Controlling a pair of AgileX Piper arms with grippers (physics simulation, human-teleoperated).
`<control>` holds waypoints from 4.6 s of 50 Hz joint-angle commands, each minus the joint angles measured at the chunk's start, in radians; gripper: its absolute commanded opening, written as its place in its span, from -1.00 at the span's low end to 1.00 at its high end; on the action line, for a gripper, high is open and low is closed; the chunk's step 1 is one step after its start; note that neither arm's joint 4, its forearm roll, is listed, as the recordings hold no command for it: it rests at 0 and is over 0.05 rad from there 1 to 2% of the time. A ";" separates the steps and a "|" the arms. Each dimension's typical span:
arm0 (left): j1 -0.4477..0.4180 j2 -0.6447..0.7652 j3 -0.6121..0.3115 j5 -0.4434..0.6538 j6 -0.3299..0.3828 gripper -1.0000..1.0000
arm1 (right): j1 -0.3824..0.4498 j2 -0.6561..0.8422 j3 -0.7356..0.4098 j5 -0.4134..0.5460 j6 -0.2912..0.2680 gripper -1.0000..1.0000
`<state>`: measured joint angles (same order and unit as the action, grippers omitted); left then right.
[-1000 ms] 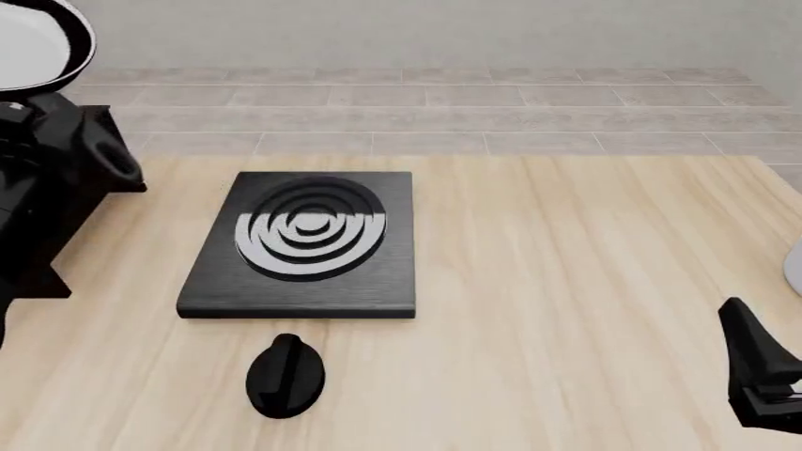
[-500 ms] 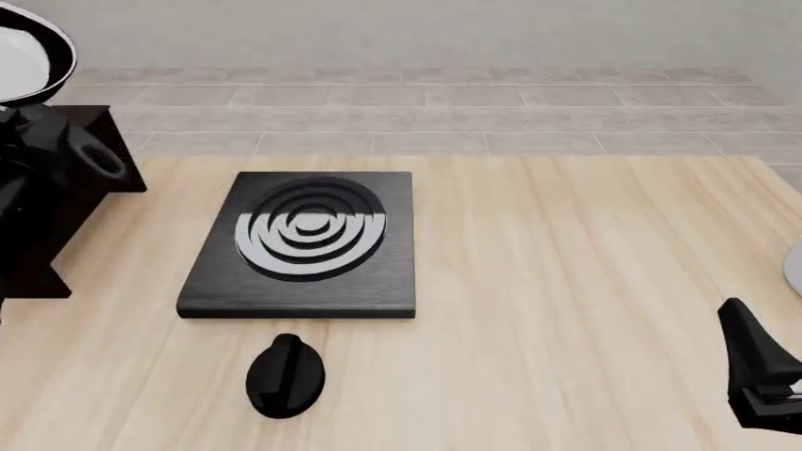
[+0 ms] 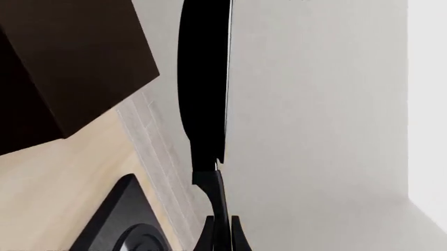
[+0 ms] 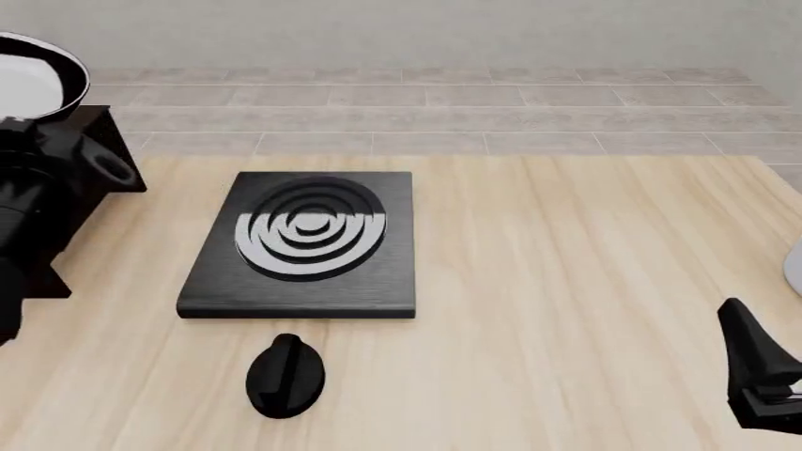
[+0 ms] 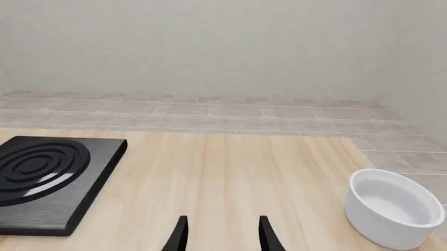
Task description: Put the frying pan on top of the cabinet.
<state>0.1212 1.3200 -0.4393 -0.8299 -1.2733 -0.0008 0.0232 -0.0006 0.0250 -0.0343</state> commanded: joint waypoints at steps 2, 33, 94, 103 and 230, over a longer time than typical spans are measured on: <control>0.009 0.048 -0.025 -0.054 -0.025 -1.00 | 0.001 0.003 0.000 -0.001 -0.001 1.00; 0.048 0.156 -0.048 -0.119 -0.071 -1.00 | -0.001 0.010 0.000 -0.004 0.000 1.00; 0.122 0.324 -0.107 -0.170 -0.122 -1.00 | 0.007 0.021 0.000 -0.009 -0.016 1.00; 0.132 0.341 -0.105 -0.179 -0.128 -1.00 | 0.008 0.023 0.000 -0.011 -0.019 1.00; 0.101 -0.532 0.439 0.096 -0.009 1.00 | 0.006 0.000 0.000 0.000 -0.026 1.00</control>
<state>0.2340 1.0017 -0.0603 -0.8902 -1.2855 0.0099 0.0319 -0.0006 0.0212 -0.0617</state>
